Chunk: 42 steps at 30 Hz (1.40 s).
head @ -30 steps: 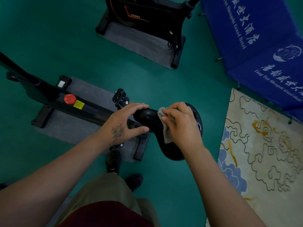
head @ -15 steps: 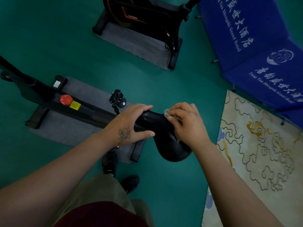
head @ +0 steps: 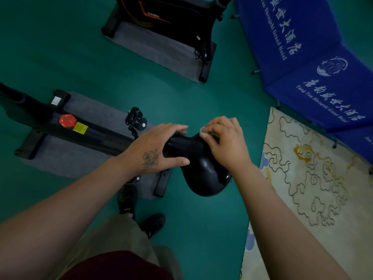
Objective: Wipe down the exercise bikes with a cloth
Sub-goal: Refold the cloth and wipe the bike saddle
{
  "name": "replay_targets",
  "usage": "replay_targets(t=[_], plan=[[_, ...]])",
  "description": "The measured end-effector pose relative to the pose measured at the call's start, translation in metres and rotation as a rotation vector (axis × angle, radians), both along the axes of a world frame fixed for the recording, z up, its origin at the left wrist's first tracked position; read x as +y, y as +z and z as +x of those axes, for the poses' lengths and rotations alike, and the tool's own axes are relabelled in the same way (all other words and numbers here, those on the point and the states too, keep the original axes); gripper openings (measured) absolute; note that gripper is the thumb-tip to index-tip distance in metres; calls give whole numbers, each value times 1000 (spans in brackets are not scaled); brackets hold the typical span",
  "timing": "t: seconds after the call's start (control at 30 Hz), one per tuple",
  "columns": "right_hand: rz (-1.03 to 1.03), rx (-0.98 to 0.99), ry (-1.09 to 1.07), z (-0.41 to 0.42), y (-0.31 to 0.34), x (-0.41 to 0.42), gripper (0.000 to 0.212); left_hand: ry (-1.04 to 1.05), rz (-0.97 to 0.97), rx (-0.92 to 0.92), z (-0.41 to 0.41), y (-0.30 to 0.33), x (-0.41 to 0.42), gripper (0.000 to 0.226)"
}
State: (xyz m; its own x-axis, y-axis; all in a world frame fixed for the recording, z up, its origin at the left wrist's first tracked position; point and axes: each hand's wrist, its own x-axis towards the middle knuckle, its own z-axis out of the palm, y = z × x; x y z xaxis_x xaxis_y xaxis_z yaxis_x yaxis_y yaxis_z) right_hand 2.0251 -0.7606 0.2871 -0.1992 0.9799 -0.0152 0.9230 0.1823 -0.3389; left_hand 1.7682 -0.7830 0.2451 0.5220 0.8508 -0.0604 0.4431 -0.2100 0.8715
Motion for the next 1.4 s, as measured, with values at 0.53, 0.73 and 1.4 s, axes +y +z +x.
replay_targets(t=[0.53,0.73,1.4], plan=[[-69,426,-514,48,6,-35,9,-2,17,-38,0,-3,1,84],[48,446,-573,46,-7,-73,2,-22,48,-9,-1,-2,3,84],[30,758,-808,30,-6,-79,30,4,100,48,2,-6,1,77]])
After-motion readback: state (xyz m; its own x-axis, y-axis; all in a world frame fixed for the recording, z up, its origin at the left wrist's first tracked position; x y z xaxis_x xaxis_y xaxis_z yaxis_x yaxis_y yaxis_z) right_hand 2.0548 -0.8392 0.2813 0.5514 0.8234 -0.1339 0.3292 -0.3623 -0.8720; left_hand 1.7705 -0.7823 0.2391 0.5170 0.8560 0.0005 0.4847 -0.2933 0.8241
